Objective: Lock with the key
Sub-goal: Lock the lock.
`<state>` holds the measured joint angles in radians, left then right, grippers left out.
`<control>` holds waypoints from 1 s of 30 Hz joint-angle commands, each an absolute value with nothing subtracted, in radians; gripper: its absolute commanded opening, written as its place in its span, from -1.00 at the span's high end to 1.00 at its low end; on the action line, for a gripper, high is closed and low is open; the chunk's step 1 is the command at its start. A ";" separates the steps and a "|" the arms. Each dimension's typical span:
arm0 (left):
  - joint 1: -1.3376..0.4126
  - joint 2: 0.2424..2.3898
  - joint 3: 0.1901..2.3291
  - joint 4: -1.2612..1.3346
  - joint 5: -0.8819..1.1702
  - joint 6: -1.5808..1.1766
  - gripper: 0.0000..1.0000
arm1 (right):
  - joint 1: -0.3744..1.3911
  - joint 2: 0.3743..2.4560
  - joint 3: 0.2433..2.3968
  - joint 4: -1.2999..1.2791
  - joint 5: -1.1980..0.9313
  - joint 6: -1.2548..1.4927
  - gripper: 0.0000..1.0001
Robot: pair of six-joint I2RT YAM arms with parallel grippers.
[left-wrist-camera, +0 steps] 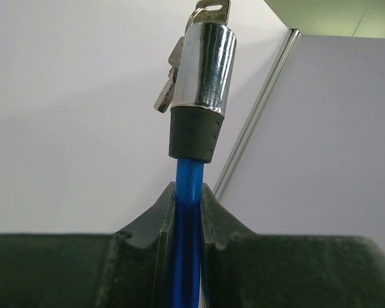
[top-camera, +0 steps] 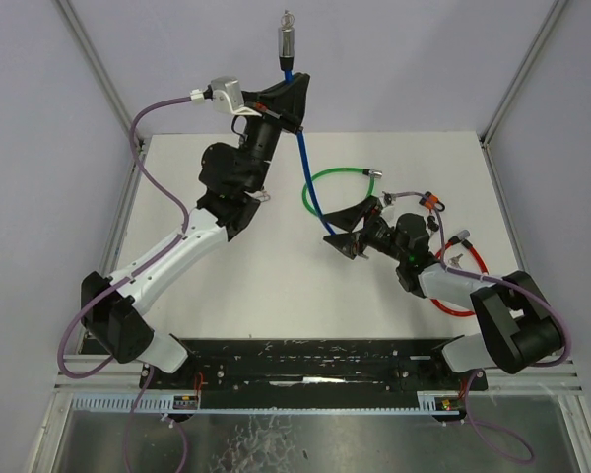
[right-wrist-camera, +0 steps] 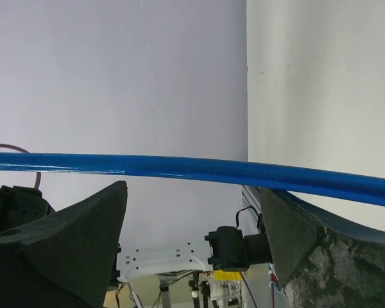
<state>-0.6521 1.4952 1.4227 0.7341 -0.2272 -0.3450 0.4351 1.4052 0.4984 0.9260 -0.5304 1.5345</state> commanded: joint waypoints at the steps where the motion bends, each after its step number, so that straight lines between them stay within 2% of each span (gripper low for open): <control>1: -0.669 1.457 1.403 0.879 -0.281 -0.355 1.00 | 0.408 1.410 0.489 1.016 -0.471 1.596 -0.79; 6: -0.672 1.423 1.351 0.902 -0.268 -0.402 1.00 | 0.327 1.399 0.480 1.039 -0.471 1.646 -0.77; 21: -0.739 1.424 1.341 0.917 -0.175 -0.528 1.00 | 0.298 1.452 0.559 1.027 -0.384 1.624 -0.75; 30: -0.786 1.388 1.293 0.927 -0.151 -0.537 1.00 | 0.234 1.485 0.609 1.015 -0.382 1.660 -0.63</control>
